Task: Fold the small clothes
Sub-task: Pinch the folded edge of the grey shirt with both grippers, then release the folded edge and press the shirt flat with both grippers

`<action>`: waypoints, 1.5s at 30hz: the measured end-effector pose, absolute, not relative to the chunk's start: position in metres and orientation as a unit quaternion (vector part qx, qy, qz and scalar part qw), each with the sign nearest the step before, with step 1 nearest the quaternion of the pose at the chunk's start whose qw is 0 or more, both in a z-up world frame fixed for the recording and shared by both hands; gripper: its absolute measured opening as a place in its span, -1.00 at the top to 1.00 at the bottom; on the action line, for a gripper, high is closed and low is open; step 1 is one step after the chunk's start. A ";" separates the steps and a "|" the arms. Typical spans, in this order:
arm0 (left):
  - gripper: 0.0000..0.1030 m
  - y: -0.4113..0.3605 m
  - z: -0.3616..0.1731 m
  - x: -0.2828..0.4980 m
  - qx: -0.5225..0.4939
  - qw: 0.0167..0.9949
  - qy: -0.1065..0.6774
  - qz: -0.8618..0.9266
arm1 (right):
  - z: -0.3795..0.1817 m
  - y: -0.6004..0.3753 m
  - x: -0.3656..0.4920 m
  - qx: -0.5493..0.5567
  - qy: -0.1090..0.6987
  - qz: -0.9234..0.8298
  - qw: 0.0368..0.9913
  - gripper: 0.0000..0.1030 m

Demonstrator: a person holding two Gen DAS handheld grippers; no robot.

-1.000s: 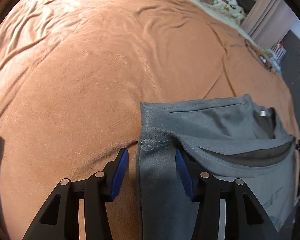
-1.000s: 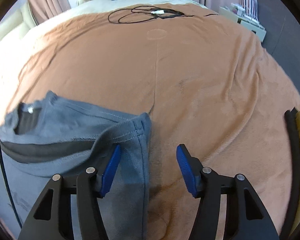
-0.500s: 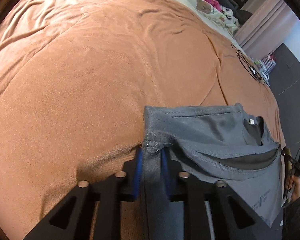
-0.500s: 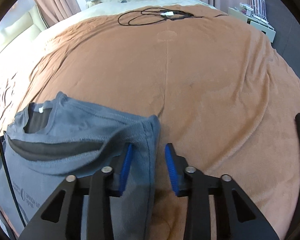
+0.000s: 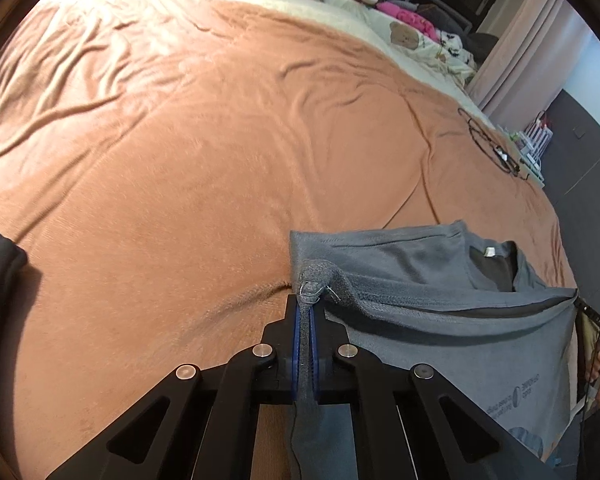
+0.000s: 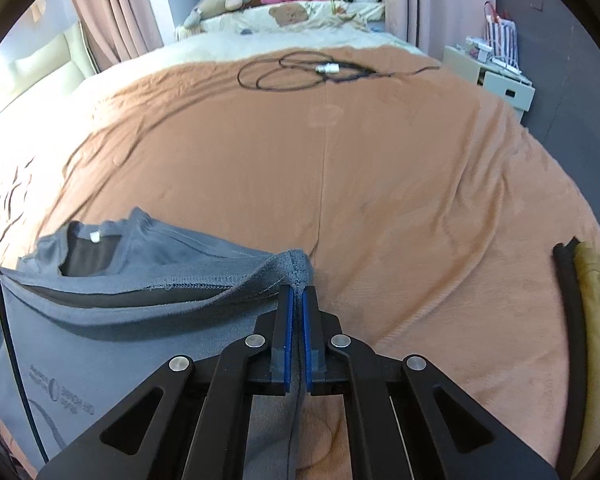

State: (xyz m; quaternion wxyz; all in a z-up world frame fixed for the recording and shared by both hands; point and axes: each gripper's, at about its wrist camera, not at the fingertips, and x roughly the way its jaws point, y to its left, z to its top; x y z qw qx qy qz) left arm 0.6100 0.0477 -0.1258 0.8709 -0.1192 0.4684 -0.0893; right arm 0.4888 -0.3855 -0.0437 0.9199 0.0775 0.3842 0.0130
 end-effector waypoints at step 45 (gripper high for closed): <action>0.70 0.008 -0.168 0.737 -0.057 0.856 0.514 -0.007 | -0.085 -0.376 0.614 0.086 0.448 -0.058 0.888 0.94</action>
